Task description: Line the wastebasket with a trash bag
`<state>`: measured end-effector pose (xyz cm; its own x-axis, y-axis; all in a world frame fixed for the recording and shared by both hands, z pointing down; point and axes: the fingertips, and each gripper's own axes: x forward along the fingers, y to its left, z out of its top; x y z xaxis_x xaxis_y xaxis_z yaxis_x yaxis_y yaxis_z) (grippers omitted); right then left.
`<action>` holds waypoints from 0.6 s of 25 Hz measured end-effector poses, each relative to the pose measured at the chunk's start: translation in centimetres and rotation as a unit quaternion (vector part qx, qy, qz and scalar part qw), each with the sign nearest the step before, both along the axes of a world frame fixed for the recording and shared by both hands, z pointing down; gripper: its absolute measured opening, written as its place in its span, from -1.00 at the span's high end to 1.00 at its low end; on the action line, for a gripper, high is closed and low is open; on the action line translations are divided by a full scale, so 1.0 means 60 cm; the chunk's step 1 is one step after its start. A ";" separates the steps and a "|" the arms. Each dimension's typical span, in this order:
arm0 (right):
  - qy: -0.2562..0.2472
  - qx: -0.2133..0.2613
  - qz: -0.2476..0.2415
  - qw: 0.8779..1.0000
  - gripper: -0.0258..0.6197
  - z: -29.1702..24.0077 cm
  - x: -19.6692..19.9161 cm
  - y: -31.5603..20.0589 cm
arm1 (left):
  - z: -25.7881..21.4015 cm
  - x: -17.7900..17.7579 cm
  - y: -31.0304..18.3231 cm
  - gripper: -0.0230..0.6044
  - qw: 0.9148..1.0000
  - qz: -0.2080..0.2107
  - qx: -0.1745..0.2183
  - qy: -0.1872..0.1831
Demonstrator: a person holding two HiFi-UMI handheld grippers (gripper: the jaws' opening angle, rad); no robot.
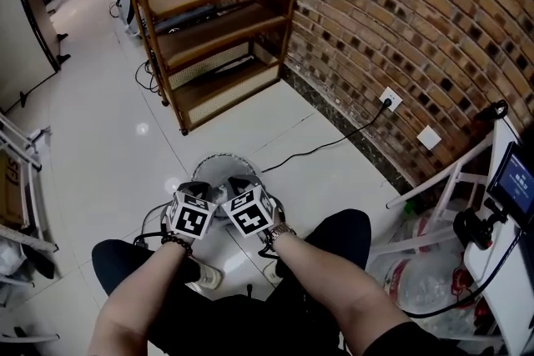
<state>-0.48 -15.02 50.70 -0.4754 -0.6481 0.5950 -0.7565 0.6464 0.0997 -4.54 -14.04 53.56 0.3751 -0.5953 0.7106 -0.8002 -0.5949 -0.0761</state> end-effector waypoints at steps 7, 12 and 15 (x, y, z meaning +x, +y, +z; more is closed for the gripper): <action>-0.002 0.001 -0.003 1.000 0.92 -0.006 0.003 0.007 | -0.007 0.005 0.005 0.92 1.000 0.001 0.003 -0.005; 0.000 -0.001 -0.009 1.000 0.92 -0.004 0.006 0.011 | -0.008 0.009 0.007 0.92 1.000 0.002 0.004 -0.009; 0.001 -0.002 -0.012 1.000 0.92 -0.005 0.008 0.013 | -0.008 0.012 0.011 0.92 1.000 0.004 0.001 -0.012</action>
<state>0.01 -14.26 50.40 -0.4897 -0.6345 0.5980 -0.7405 0.6647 0.0989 -3.79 -13.40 53.07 0.3628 -0.5942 0.7179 -0.7936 -0.6008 -0.0962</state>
